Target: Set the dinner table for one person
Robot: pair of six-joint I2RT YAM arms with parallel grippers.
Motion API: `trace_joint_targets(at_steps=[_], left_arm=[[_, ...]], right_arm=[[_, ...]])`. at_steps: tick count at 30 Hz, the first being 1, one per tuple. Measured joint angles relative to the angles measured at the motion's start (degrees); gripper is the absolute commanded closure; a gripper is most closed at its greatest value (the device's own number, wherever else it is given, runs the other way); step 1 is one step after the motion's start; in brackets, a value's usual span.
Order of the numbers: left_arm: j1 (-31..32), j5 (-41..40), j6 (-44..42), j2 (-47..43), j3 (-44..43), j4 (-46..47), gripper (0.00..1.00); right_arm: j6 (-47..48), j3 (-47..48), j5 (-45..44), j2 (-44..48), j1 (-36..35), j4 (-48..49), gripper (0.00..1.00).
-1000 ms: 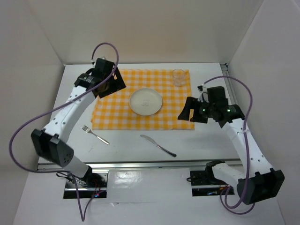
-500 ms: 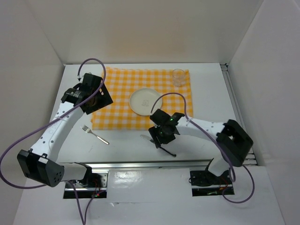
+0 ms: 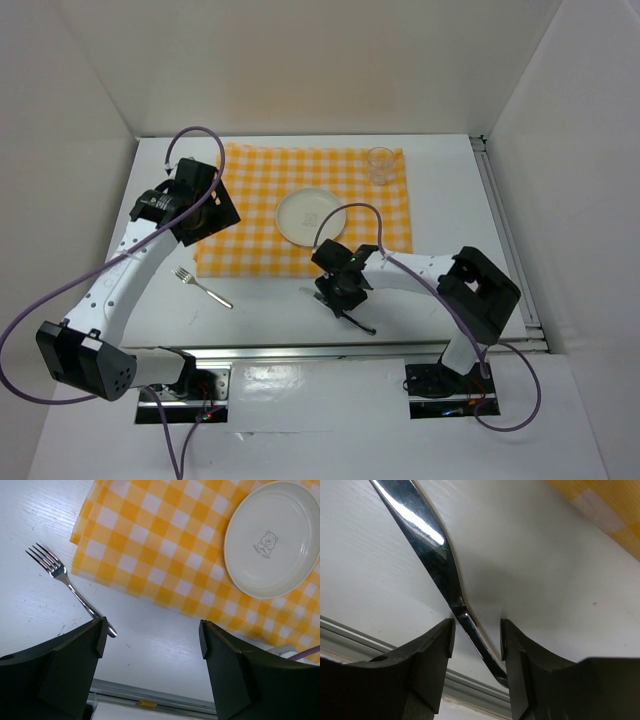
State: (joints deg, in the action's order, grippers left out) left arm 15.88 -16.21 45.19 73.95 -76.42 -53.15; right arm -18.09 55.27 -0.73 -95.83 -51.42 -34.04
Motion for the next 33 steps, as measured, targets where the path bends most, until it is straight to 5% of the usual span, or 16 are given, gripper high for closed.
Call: trace_joint_targets(at_steps=[5, 11, 20, 33], left_arm=[[0.0, 0.0, 0.0, 0.0, 0.0, 0.0, 0.09], [0.0, 0.0, 0.0, -0.1, 0.0, 0.0, 0.09], [0.0, 0.1, 0.0, -1.1, 0.0, 0.0, 0.09], [0.0, 1.0, 0.0, -1.1, 0.5, 0.2, 0.09]], right_arm=[[-0.4, 1.3, 1.1, -1.4, -0.2, 0.1, 0.60], [-1.5, 4.2, 0.8, -4.0, -3.5, -0.1, 0.99], [-1.1, 8.4, -3.3, -6.4, -10.8, -0.4, 1.00], [3.5, 13.2, -7.3, -3.7, -11.4, -2.3, 1.00]])
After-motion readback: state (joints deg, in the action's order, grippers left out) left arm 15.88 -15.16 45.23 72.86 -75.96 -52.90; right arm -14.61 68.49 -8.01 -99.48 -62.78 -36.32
